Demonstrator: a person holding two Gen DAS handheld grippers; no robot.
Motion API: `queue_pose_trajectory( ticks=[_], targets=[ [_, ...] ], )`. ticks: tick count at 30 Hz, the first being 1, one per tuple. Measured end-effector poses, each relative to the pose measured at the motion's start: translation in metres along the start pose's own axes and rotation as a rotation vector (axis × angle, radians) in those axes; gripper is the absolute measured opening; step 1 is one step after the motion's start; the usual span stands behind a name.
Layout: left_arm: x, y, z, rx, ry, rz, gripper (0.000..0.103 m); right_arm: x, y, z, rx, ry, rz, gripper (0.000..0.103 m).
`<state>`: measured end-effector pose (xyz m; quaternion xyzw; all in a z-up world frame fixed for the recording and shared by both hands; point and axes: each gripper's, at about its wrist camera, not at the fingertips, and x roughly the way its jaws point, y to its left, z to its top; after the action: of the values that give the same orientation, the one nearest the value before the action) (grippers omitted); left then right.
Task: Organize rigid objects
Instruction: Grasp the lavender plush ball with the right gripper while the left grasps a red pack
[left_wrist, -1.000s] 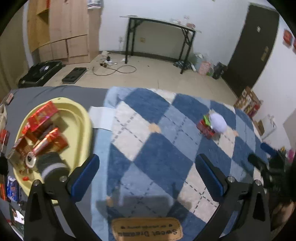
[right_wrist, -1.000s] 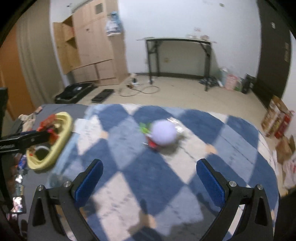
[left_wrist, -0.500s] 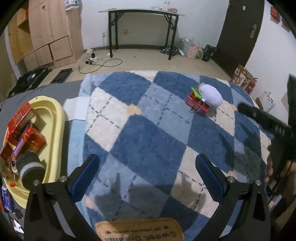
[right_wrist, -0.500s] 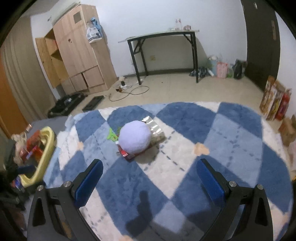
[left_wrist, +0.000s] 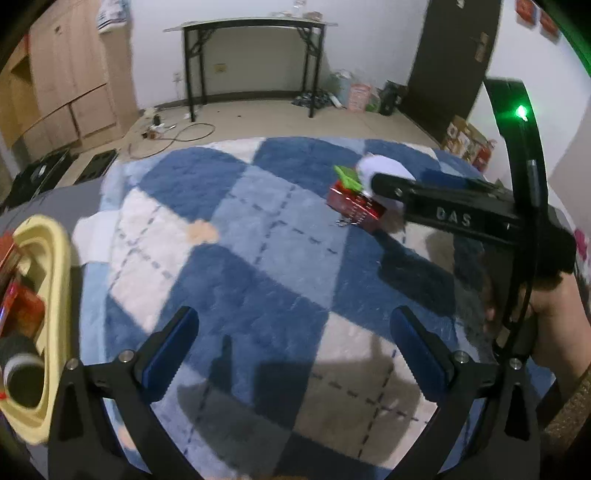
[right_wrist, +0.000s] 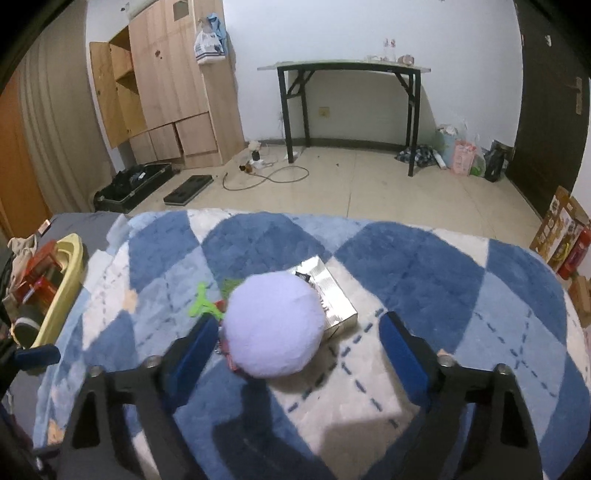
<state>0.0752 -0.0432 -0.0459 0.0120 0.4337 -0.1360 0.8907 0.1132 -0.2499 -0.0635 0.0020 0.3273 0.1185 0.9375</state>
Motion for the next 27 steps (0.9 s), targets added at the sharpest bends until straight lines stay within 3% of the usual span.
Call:
queue_pose_trajectory(
  ticks=[4, 8, 11, 17, 20, 22, 23, 26, 27],
  targets=[
    [0.014, -0.017, 0.017, 0.100, -0.037, -0.017, 0.103, 0.000, -0.011, -0.004, 0.034, -0.042, 0.019, 0.054],
    [0.033, -0.033, 0.046, 0.124, -0.073, -0.068, 0.103, -0.015, -0.037, -0.005, 0.120, -0.109, 0.015, 0.053],
    [0.054, -0.050, 0.064, 0.194, -0.089, -0.064, 0.103, -0.026, -0.060, -0.002, 0.183, -0.149, -0.005, 0.053],
    [0.097, -0.071, 0.078, 0.282, -0.027, -0.094, 0.103, -0.019, -0.090, -0.017, 0.244, -0.118, -0.073, 0.053],
    [0.105, -0.073, 0.073, 0.311, -0.023, -0.100, 0.103, -0.016, -0.093, -0.023, 0.293, -0.121, 0.038, 0.058],
    [0.108, -0.070, 0.065, 0.331, -0.034, -0.097, 0.095, -0.014, -0.090, -0.021, 0.303, -0.107, 0.085, 0.087],
    [0.107, -0.069, 0.063, 0.330, -0.041, -0.103, 0.090, -0.013, -0.088, -0.020, 0.297, -0.108, 0.099, 0.087],
    [0.098, -0.057, 0.061, 0.300, -0.077, -0.107, 0.059, -0.009, -0.080, -0.018, 0.260, -0.090, 0.144, 0.087],
    [0.095, -0.051, 0.062, 0.270, -0.076, -0.120, 0.059, -0.007, -0.076, -0.019, 0.244, -0.077, 0.160, 0.088]
  ],
)
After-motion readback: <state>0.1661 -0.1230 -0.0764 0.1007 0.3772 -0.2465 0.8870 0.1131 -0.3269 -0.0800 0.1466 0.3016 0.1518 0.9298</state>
